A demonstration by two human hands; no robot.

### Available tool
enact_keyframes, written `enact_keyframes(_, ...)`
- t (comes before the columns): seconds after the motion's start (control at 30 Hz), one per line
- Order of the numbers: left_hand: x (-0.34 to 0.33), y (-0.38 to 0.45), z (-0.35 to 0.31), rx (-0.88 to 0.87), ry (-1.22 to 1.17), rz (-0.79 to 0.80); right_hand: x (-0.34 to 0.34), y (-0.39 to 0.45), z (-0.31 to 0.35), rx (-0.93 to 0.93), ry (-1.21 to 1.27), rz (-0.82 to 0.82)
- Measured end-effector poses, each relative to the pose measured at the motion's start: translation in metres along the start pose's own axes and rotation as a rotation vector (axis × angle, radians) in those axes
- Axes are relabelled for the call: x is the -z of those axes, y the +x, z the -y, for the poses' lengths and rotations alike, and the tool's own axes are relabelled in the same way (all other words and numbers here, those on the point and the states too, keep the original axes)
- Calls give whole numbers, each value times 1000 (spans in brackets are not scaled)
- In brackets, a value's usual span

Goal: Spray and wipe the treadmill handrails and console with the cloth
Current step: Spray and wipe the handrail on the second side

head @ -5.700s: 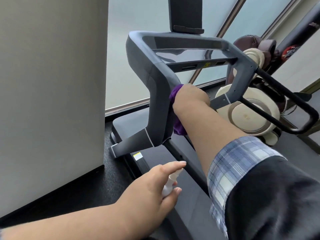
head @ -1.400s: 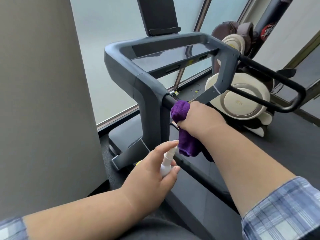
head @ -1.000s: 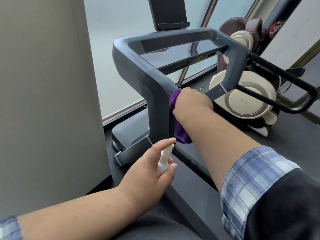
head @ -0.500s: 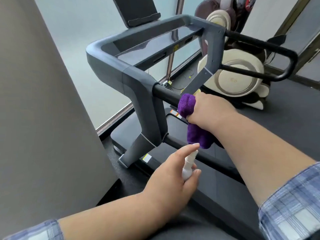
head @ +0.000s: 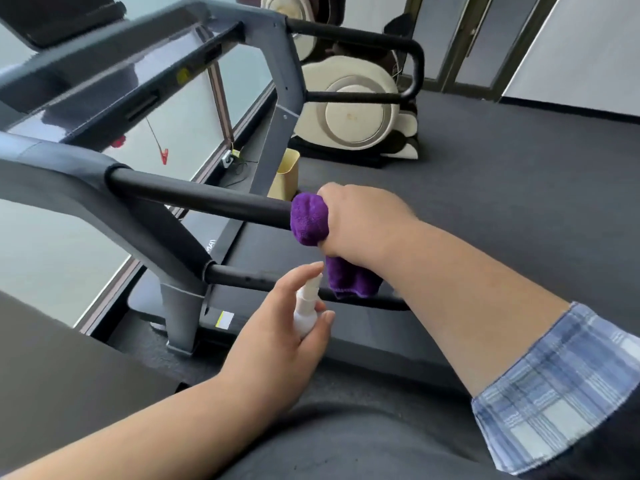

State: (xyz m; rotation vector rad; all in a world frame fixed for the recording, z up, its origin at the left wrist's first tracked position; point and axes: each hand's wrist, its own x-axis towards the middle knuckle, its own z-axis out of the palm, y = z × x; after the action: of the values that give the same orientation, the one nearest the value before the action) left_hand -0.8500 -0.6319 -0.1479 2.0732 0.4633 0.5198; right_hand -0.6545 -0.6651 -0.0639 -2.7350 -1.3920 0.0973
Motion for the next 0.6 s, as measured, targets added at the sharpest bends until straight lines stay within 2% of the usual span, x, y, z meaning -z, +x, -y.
enact_keyframes(0.17, -29, 10, -18, -16, 20, 47, 1, -35, -56, -25, 100, -20)
enact_keyframes(0.4, -75, 16, -46, 5, 8, 66, -30, -71, -124, -67, 616, -41)
enact_keyframes(0.6, -112, 11, -61, 46, 52, 4, -80, -81, -147, -23, 891, -206)
